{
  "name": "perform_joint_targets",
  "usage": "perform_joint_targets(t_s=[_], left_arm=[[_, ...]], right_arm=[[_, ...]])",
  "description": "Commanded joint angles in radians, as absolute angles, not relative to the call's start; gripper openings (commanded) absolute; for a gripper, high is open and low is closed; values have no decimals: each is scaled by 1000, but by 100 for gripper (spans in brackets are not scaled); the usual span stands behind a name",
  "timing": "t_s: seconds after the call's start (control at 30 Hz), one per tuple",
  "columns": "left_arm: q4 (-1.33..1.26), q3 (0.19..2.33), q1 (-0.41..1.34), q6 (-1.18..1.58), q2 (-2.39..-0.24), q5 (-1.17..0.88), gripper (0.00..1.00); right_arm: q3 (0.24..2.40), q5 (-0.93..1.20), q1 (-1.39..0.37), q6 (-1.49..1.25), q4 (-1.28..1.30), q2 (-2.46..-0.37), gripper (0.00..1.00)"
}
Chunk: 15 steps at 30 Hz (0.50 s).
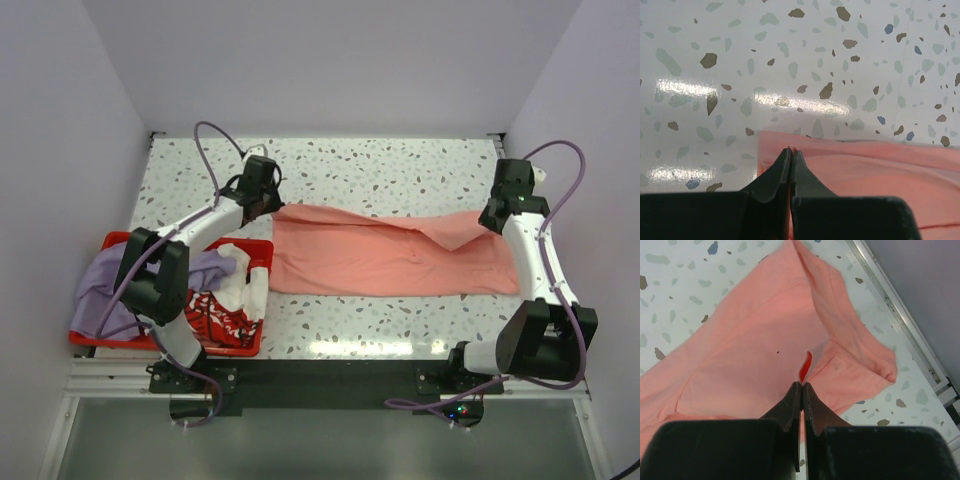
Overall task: Fold and stack the t-shirts
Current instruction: Fold the tshirt
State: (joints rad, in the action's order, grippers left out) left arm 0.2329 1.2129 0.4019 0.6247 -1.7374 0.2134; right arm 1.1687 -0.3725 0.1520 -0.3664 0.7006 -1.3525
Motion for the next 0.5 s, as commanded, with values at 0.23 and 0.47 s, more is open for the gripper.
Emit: perform_joint_targets(t_s=[0.23,0.47], left_arm=[[209,1190,400,612,-1746,227,0],[210,1149,400,638,-1733,238,0]], right_arm=[[1161,-420,158,-354,847,-1296,0],[1129,-428,160,-351,913,-1290,0]])
